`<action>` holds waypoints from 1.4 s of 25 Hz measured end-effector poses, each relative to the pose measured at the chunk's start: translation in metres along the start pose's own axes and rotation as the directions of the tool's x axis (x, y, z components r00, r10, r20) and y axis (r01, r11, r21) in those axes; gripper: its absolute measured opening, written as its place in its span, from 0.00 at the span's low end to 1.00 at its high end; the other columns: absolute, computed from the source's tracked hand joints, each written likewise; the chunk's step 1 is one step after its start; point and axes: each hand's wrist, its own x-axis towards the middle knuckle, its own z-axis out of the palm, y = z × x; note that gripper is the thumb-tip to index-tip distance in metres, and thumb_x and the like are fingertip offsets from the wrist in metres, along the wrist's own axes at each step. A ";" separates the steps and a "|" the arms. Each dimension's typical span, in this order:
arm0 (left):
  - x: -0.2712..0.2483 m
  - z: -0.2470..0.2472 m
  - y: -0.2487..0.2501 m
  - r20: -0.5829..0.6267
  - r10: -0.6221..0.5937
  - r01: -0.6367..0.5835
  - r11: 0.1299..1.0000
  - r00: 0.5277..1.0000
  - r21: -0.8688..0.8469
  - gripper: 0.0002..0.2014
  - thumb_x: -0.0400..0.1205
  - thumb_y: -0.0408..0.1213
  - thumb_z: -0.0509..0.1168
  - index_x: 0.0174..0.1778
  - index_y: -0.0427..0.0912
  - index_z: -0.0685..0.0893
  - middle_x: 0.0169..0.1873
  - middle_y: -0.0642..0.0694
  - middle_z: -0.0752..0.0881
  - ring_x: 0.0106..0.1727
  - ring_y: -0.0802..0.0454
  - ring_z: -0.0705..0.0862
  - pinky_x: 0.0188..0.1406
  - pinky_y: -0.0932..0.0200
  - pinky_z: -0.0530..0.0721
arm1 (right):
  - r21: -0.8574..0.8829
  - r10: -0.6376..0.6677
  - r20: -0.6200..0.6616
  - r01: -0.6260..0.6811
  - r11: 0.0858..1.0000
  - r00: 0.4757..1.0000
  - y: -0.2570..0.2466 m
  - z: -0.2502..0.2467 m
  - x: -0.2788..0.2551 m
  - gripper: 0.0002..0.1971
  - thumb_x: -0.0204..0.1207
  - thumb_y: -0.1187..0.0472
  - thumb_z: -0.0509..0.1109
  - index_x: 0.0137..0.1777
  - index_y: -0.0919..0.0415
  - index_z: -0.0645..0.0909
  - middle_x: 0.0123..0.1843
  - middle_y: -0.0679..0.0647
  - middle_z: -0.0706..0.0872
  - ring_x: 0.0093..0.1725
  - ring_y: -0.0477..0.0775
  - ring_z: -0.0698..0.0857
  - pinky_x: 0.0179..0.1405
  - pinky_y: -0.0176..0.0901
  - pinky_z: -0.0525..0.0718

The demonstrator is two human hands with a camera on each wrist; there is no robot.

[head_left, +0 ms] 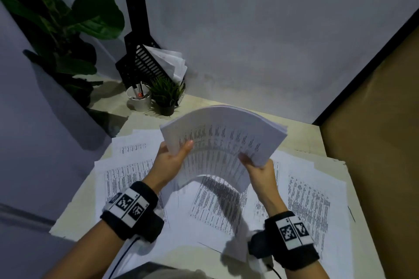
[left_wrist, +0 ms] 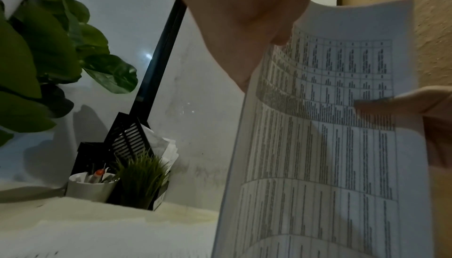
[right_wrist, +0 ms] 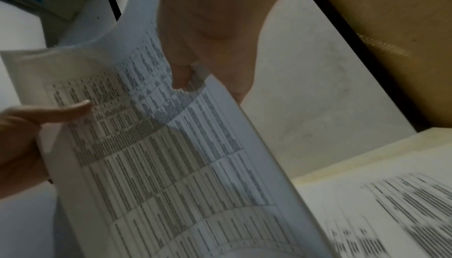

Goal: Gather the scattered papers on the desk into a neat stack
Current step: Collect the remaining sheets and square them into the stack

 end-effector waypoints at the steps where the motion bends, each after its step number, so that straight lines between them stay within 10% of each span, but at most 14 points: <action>1: 0.000 0.000 -0.004 0.016 -0.006 0.006 1.000 1.000 0.011 0.06 0.81 0.36 0.61 0.42 0.54 0.78 0.40 0.53 0.82 0.43 0.60 0.81 0.30 0.74 0.83 | -0.003 0.025 0.004 -0.025 1.000 1.000 0.004 0.001 -0.002 0.10 0.74 0.67 0.69 0.45 0.48 0.80 0.41 0.44 0.85 0.40 0.35 0.85 0.39 0.30 0.83; 4: -0.001 -0.001 -0.030 0.118 -0.137 0.133 0.990 0.983 0.045 0.04 0.81 0.40 0.60 0.49 0.52 0.78 0.45 0.56 0.83 0.47 0.61 0.83 0.52 0.61 0.85 | -0.142 0.130 0.069 -0.119 0.983 0.989 0.029 0.005 -0.009 0.06 0.77 0.64 0.67 0.50 0.53 0.81 0.46 0.48 0.87 0.46 0.43 0.85 0.41 0.28 0.82; 7: 0.013 -0.026 -0.059 0.203 -0.234 0.211 0.969 0.951 0.132 0.10 0.80 0.37 0.63 0.56 0.49 0.80 0.54 0.53 0.84 0.55 0.55 0.85 0.65 0.48 0.79 | -0.255 0.155 0.036 -0.141 0.957 0.987 0.026 -0.001 0.003 0.07 0.78 0.60 0.65 0.43 0.61 0.82 0.33 0.52 0.88 0.32 0.43 0.87 0.29 0.28 0.80; 10: 0.023 -0.088 -0.108 -0.072 -0.352 0.358 0.892 0.933 0.277 0.23 0.77 0.35 0.68 0.69 0.40 0.74 0.65 0.45 0.76 0.64 0.43 0.78 0.66 0.44 0.76 | -0.261 0.152 -0.009 -0.149 0.954 0.988 0.010 -0.021 0.020 0.04 0.77 0.60 0.67 0.45 0.58 0.82 0.34 0.49 0.85 0.34 0.49 0.84 0.30 0.30 0.82; 14: 0.000 -0.151 -0.172 -0.497 -0.465 0.676 0.407 0.732 0.614 0.44 0.70 0.48 0.72 0.77 0.39 0.58 0.78 0.30 0.60 0.77 0.31 0.60 0.75 0.37 0.62 | -0.255 0.158 -0.108 -0.181 0.950 0.982 0.014 -0.044 0.027 0.10 0.77 0.63 0.68 0.51 0.71 0.81 0.43 0.59 0.83 0.43 0.57 0.81 0.37 0.41 0.80; 16: -0.011 -0.152 -0.178 -0.565 -0.486 0.735 0.303 0.667 0.607 0.50 0.67 0.49 0.75 0.78 0.38 0.52 0.77 0.29 0.57 0.76 0.29 0.59 0.72 0.36 0.63 | -0.219 0.182 -0.130 -0.208 0.953 0.975 0.016 -0.046 0.025 0.09 0.76 0.64 0.68 0.50 0.70 0.80 0.42 0.58 0.83 0.42 0.58 0.81 0.36 0.41 0.80; 21: 0.001 -0.127 -0.185 -0.615 -0.507 0.795 0.443 0.604 0.415 0.43 0.63 0.32 0.78 0.70 0.29 0.60 0.66 0.25 0.69 0.61 0.26 0.75 0.61 0.38 0.78 | -0.193 0.221 -0.150 -0.248 0.949 0.964 0.023 -0.045 0.024 0.06 0.76 0.64 0.68 0.48 0.67 0.79 0.40 0.58 0.83 0.41 0.57 0.81 0.43 0.47 0.79; 29: 0.004 -0.103 -0.181 -0.632 -0.566 0.847 0.387 0.530 0.364 0.50 0.55 0.45 0.83 0.65 0.28 0.63 0.63 0.29 0.71 0.62 0.35 0.75 0.57 0.46 0.76 | -0.178 0.230 -0.176 -0.261 0.949 0.957 0.028 -0.043 0.023 0.03 0.75 0.65 0.68 0.42 0.63 0.79 0.36 0.56 0.82 0.39 0.55 0.80 0.46 0.50 0.78; 33: 0.010 -0.110 -0.190 -0.581 -0.566 0.808 0.469 0.585 0.358 0.25 0.58 0.39 0.81 0.41 0.27 0.79 0.46 0.30 0.87 0.42 0.38 0.85 0.48 0.48 0.85 | -0.176 0.231 -0.181 -0.263 0.949 0.956 0.030 -0.045 0.023 0.04 0.76 0.64 0.68 0.46 0.66 0.79 0.37 0.57 0.82 0.40 0.57 0.81 0.46 0.50 0.79; 35: 0.003 -0.111 -0.187 -0.560 -0.521 0.765 0.440 0.644 0.470 0.22 0.64 0.41 0.76 0.46 0.31 0.80 0.49 0.31 0.86 0.47 0.35 0.84 0.50 0.48 0.82 | -0.175 0.229 -0.184 -0.261 0.949 0.956 0.030 -0.045 0.023 0.04 0.76 0.64 0.68 0.44 0.65 0.78 0.35 0.56 0.81 0.38 0.56 0.80 0.41 0.47 0.80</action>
